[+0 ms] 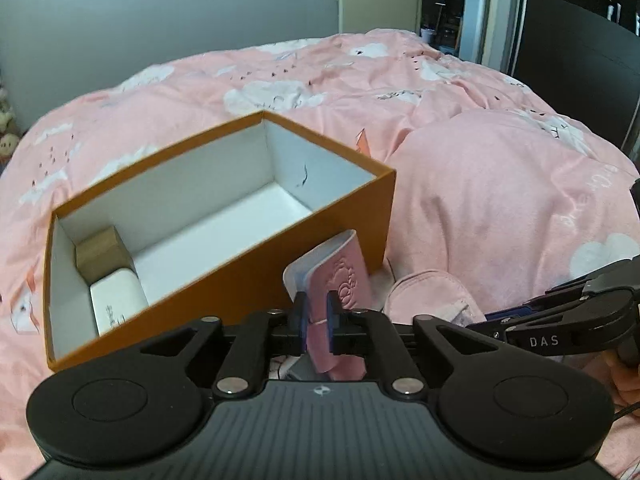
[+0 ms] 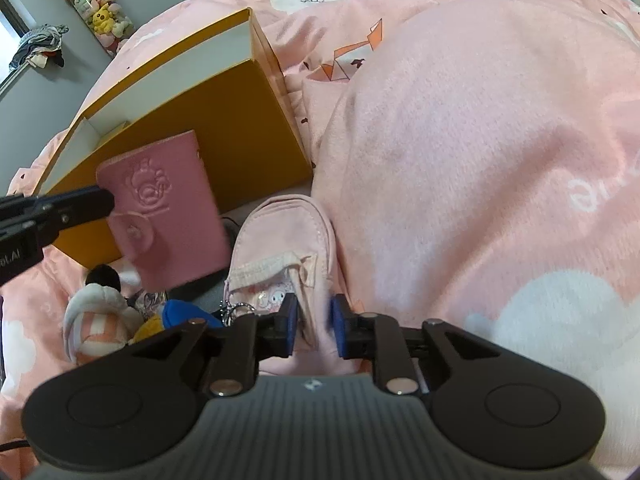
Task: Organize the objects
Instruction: 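Grasp the pink wallet with the left gripper while the right gripper holds the backpack, then lift the wallet and backpack with both grippers over the orange box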
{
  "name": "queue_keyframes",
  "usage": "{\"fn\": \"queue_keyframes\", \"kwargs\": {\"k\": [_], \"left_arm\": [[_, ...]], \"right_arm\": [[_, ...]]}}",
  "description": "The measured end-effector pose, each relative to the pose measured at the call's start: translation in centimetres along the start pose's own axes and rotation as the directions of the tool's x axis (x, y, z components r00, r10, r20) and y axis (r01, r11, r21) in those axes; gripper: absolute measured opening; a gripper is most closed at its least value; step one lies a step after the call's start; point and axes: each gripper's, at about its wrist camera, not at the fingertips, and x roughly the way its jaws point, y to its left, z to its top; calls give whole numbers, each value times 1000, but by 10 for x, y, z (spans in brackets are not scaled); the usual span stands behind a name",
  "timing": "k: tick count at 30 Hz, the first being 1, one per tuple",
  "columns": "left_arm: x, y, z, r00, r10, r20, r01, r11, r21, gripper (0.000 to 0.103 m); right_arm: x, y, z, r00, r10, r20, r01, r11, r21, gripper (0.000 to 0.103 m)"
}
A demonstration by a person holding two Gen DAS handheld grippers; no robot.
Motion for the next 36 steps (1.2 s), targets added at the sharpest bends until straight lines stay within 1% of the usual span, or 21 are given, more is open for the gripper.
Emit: {"fn": "queue_keyframes", "kwargs": {"k": [2,3,4,5,6,7,9,10,12,13,15,17,18,21,24,27,30,31,33,35,36], "left_arm": [[1,3,-3,1000,-9,-4,9,1000,-11,11],[2,4,-5,1000,-16,-5,15,1000,-19,11],[1,6,-6,1000,-20,-4,19,1000,-23,14],[2,7,-7,1000,-24,-4,24,999,-27,18],[3,8,-8,1000,-27,-8,27,999,-35,21],[4,9,-9,999,-29,-13,28,999,-42,22],[7,9,-11,999,-34,-23,33,998,-54,30],[7,10,-12,999,-32,-23,31,998,-57,32],[5,11,-16,999,-30,-25,28,997,-71,42],[5,13,-17,999,-35,-30,32,996,-84,44],[4,19,-21,997,-58,-51,51,990,-129,48],[5,27,-26,993,-87,-74,70,977,-201,51],[6,32,-29,991,-101,-83,79,967,-240,53],[14,44,-36,983,-147,-114,97,929,-358,57],[27,52,-39,976,-158,-151,79,899,-431,58],[40,58,-40,971,-173,-166,73,874,-481,58],[52,59,-39,967,-194,-164,86,857,-509,59],[56,59,-39,966,-195,-167,84,854,-513,60],[64,55,-39,967,-181,-177,69,860,-505,60],[69,53,-39,969,-180,-172,70,861,-504,60],[69,52,-39,969,-180,-168,72,859,-506,62]], "right_arm": [[1,0,1,1000,-5,-5,5,1000,-1,25],[1,-1,3,1000,-1,-6,1,1000,0,28],[1,-2,4,1000,6,-6,-6,1000,3,30],[2,-2,6,1000,7,-9,-7,1000,4,31],[2,-1,6,1000,8,-13,-8,1000,-1,34],[4,-1,7,1000,12,-20,-12,1000,-5,39],[9,-1,9,999,26,-38,-26,1000,-8,46],[11,-2,10,998,27,-48,-27,1000,-6,46],[16,-4,11,997,24,-67,-24,1000,-4,47],[18,-5,12,997,28,-78,-29,1000,-1,49],[22,-9,15,994,39,-97,-38,999,16,49],[24,-13,17,993,51,-109,-48,998,29,49],[24,-14,17,992,56,-112,-52,998,35,48],[22,-14,15,992,59,-109,-57,998,23,40],[23,-15,15,991,72,-110,-70,997,22,40],[27,-18,17,989,89,-117,-85,996,39,45],[30,-19,17,988,100,-118,-96,995,39,48],[31,-19,18,988,103,-118,-99,994,37,49],[34,-20,18,987,109,-117,-105,994,38,49],[36,-22,18,987,117,-111,-112,993,47,46],[37,-23,18,987,119,-109,-114,992,50,43]]}}
